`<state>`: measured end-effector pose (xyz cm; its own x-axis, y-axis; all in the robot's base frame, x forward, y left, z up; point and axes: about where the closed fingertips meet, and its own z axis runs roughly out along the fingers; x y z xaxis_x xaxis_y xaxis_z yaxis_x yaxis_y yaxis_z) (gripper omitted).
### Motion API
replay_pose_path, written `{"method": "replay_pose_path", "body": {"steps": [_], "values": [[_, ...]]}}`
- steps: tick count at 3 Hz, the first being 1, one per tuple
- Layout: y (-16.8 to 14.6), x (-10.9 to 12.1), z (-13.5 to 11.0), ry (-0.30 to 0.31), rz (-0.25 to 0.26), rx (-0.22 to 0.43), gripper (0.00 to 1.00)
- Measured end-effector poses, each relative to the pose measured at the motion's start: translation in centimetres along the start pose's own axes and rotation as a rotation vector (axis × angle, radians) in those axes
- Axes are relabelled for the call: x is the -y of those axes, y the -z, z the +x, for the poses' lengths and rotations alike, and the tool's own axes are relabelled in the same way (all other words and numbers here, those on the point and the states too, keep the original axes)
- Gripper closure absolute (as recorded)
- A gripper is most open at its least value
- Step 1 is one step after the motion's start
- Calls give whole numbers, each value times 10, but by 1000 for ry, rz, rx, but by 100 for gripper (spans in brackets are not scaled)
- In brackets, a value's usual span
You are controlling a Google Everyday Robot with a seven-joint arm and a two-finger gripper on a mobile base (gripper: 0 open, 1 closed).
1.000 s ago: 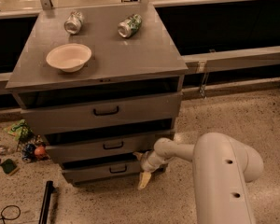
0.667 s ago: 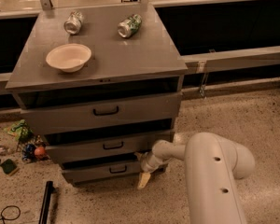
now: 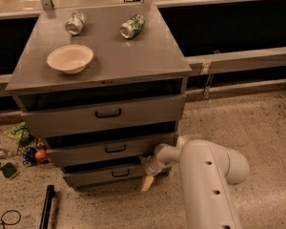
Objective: Open bottom drawer
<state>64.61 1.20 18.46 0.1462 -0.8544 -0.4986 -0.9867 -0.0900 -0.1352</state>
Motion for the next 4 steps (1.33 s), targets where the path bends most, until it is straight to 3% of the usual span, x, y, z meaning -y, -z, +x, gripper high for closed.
{"method": "replay_pose_path", "body": {"steps": [1, 2, 3, 4], "values": [[-6, 8, 3, -1, 15, 5, 23], [-6, 2, 8, -15, 6, -5, 47], [15, -14, 18, -48, -8, -39, 69], [19, -21, 17, -55, -18, -44, 99]]}}
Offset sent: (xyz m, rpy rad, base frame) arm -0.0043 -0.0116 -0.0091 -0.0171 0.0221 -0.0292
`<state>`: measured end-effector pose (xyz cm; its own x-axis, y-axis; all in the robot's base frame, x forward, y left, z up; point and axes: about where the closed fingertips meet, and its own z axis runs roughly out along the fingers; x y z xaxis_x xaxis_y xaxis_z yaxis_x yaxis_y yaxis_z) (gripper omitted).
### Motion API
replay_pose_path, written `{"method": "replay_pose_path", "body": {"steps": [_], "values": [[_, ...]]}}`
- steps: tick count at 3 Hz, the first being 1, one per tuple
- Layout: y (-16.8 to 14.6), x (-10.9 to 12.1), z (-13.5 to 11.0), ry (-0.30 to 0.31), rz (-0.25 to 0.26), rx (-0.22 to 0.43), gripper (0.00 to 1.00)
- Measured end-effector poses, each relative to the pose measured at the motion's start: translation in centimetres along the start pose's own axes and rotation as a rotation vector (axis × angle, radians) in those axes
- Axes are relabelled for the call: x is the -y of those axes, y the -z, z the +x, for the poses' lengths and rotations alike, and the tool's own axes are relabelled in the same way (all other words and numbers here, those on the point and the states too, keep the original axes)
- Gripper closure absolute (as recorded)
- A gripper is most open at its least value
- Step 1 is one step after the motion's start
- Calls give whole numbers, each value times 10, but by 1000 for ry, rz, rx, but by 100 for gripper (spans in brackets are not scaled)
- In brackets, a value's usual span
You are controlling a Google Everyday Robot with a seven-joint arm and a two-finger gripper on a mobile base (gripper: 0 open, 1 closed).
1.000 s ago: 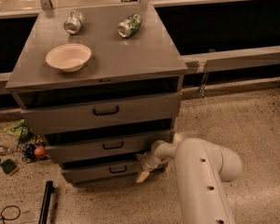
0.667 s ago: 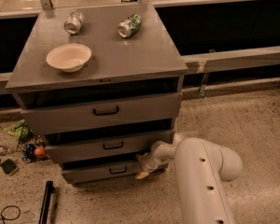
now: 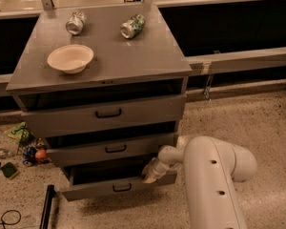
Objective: Open bottom drawer
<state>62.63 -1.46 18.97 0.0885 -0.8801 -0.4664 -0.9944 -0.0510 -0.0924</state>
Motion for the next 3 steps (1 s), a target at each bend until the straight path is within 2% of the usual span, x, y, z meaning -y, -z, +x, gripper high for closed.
{"method": "replay_pose_path", "body": {"steps": [1, 2, 3], "values": [[2, -3, -1, -3, -6, 3, 98], [16, -53, -13, -48, -109, 52, 77], [16, -52, -13, -48, -109, 52, 53]]}}
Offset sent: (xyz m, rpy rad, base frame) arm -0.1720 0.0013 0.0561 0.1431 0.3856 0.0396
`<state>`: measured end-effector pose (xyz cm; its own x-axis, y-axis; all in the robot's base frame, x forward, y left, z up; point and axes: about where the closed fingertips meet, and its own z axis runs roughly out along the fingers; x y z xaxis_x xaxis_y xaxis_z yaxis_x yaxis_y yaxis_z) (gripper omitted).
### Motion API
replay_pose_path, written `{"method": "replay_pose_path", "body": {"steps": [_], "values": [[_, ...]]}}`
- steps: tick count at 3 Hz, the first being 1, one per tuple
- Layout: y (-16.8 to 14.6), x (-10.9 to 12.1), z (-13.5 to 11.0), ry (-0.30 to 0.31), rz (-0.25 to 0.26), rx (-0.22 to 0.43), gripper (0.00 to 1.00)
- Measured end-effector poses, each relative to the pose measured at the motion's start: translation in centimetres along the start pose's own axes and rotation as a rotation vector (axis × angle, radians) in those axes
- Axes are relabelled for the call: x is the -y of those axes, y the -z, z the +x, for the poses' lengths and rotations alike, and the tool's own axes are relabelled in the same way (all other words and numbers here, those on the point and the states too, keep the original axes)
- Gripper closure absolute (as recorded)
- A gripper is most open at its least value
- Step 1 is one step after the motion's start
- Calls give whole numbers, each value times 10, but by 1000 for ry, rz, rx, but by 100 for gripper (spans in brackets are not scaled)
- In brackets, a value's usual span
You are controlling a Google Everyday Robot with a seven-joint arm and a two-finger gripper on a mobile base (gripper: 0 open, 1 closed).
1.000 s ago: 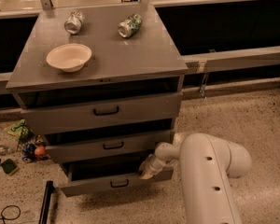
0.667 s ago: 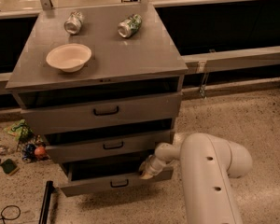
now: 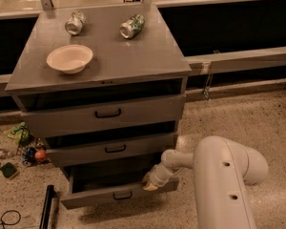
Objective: Open bottom drawer
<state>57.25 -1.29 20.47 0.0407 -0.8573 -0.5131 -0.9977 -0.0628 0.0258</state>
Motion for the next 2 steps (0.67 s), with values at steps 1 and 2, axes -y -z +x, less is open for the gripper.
{"method": "replay_pose_path", "body": {"steps": [1, 2], "values": [[4, -18, -6, -6, -54, 25, 30], [26, -20, -15, -19, -59, 99, 30]]}}
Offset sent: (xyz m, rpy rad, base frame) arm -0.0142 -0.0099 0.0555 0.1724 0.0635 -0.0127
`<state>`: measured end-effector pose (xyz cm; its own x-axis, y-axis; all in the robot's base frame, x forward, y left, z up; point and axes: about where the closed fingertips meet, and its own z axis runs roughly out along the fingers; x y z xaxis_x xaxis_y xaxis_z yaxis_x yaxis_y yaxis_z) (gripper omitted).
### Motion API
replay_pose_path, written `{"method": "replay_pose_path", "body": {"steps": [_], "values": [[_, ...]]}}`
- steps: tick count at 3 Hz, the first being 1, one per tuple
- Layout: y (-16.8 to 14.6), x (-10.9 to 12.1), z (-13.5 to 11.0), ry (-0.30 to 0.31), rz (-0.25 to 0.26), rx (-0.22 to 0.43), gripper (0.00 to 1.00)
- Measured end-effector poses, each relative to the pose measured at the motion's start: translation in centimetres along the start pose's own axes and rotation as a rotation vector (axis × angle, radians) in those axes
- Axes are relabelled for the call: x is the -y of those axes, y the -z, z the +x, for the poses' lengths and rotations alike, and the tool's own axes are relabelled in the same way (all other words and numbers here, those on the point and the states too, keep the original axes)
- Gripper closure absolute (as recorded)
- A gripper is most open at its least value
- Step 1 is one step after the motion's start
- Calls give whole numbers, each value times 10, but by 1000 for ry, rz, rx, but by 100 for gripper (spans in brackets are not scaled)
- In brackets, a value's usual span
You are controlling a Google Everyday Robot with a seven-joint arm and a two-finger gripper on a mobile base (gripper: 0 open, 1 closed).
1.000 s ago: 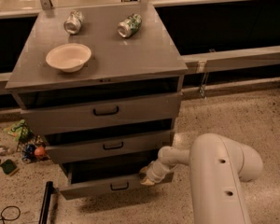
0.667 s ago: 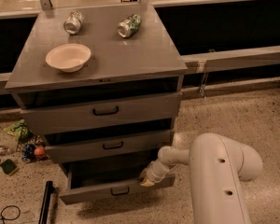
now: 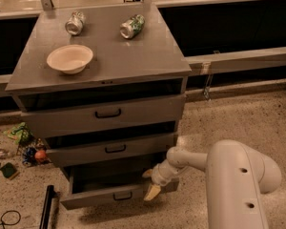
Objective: Open bottom drawer
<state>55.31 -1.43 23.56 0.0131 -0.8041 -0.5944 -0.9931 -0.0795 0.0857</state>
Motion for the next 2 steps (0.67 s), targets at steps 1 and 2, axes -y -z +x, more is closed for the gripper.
{"method": "replay_pose_path", "body": {"steps": [1, 2], "values": [[15, 19, -4, 0, 50, 20, 53], [22, 38, -4, 14, 80, 27, 76]]}}
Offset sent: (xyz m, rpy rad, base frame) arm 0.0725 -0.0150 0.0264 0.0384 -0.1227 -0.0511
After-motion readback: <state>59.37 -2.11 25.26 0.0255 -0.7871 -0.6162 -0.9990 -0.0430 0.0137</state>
